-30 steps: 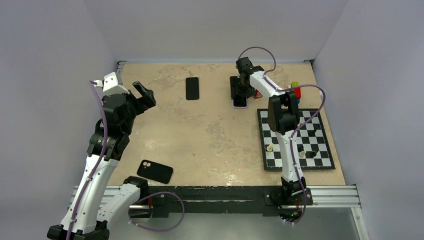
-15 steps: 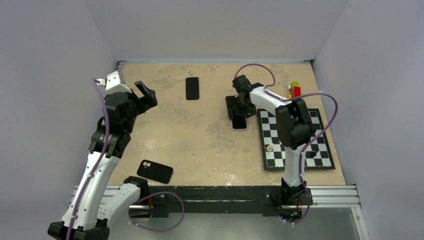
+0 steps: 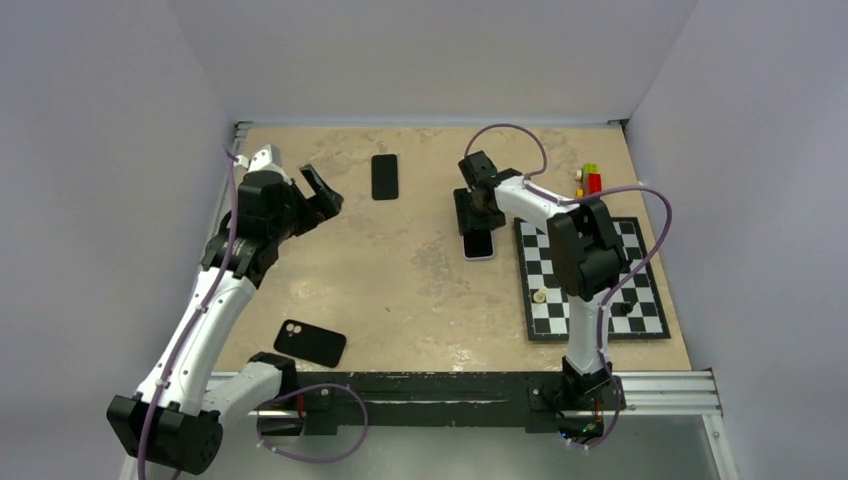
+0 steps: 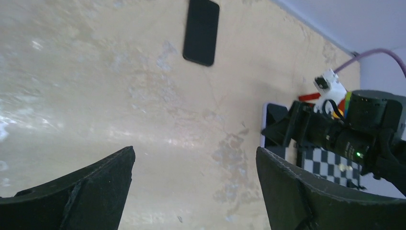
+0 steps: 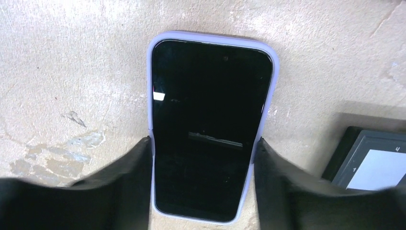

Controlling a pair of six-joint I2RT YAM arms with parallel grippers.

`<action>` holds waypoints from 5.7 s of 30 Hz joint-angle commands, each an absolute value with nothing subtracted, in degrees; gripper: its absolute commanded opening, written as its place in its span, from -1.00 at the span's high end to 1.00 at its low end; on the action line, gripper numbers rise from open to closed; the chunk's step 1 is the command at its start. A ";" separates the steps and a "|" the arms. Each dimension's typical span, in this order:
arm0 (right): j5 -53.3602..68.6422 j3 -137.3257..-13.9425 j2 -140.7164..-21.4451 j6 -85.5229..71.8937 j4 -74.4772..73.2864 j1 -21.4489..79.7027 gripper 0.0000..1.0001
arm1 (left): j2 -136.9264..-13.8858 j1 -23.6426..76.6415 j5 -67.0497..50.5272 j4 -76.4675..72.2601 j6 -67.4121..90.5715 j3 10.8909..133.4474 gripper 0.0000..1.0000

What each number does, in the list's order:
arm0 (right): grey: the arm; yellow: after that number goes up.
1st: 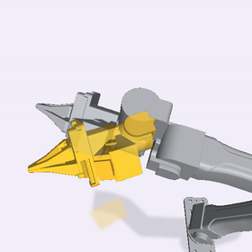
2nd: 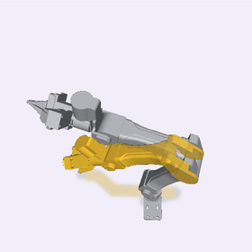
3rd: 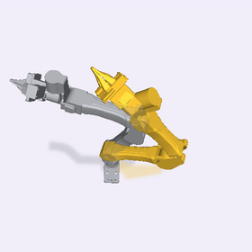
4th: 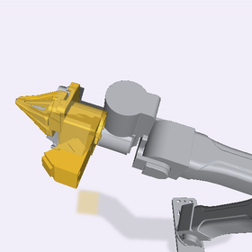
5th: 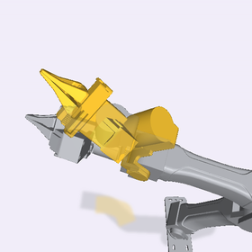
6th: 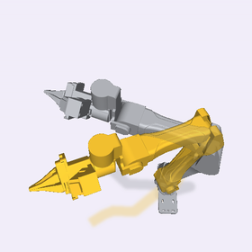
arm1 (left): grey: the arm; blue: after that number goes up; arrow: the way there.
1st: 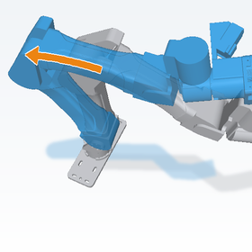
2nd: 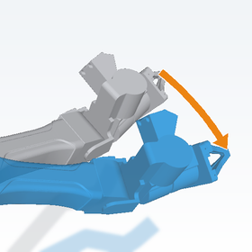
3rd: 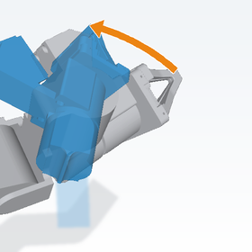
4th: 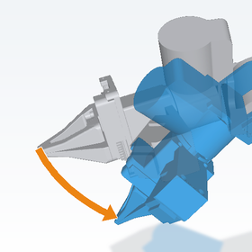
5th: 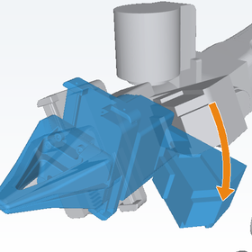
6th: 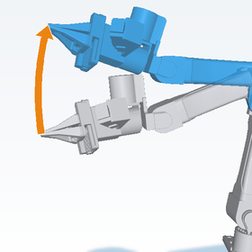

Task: Take the phone out of the phone case
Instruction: Pick up the phone at the center of the board, then remove the phone case from the phone.

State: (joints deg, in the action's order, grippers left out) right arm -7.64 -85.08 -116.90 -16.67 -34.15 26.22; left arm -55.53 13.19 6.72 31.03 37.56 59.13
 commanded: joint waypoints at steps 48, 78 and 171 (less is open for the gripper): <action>12.82 -49.17 -78.75 -69.15 11.29 32.21 1.00 | -62.14 40.01 -1.87 -13.30 35.78 36.27 -0.33; 30.92 -55.38 -73.17 -35.78 6.14 28.66 -0.82 | -68.21 35.64 -19.44 -18.03 48.05 41.88 1.00; 69.88 -53.15 -72.79 -57.27 39.74 16.92 1.00 | -60.52 29.29 -54.54 -7.54 34.37 48.89 0.10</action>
